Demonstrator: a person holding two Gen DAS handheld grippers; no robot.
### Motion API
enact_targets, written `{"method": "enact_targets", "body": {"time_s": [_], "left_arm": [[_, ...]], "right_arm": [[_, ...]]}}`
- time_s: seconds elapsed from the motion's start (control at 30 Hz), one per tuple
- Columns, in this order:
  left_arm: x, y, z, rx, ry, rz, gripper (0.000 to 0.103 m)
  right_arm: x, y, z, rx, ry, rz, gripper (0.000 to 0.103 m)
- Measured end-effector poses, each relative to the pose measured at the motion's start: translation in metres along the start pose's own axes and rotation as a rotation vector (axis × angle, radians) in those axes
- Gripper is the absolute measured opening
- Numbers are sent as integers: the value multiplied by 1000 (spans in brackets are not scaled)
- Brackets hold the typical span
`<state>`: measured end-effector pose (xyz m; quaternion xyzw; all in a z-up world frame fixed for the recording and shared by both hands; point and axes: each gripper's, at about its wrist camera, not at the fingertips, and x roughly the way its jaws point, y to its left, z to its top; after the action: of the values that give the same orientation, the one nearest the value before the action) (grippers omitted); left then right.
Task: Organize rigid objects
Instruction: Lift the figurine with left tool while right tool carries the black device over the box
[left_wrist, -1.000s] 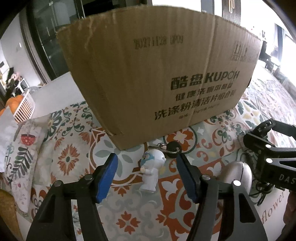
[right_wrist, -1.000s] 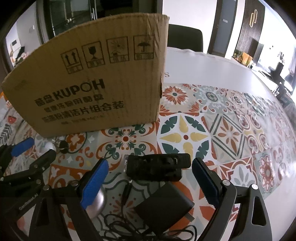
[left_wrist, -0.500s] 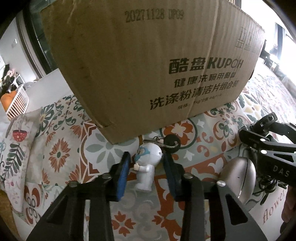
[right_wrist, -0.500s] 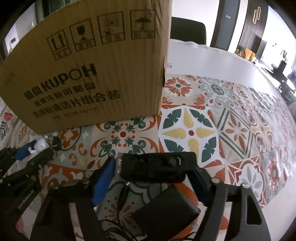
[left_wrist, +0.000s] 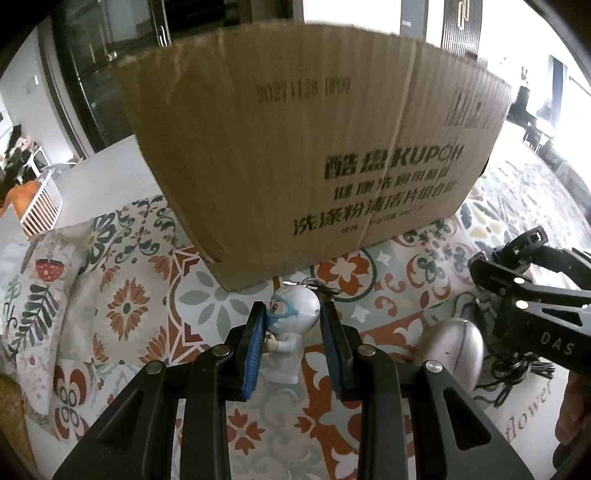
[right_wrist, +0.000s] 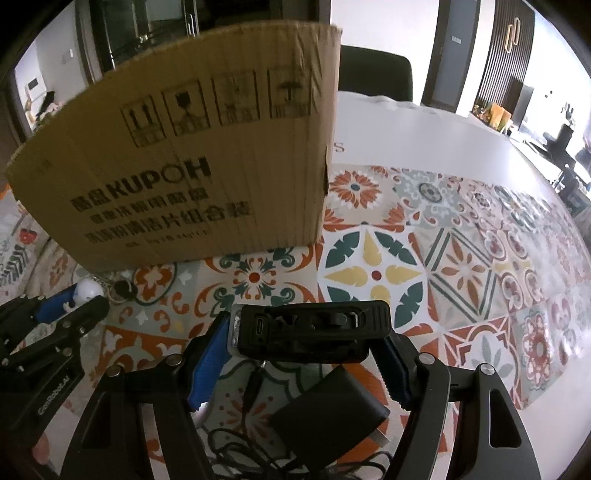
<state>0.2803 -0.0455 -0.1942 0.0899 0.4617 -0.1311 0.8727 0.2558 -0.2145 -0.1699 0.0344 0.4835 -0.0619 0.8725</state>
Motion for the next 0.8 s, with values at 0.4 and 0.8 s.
{"method": "enact_targets", "body": {"time_s": [0.4,0.8], "left_arm": [[-47,7,0,-61,-49,-17,30],[-103,6,4,-103,-114,-12,30]], "right_arm": [[-44,6,6,-26,-76,15,73],[-101,14,8,-47,-165,49,73]]}}
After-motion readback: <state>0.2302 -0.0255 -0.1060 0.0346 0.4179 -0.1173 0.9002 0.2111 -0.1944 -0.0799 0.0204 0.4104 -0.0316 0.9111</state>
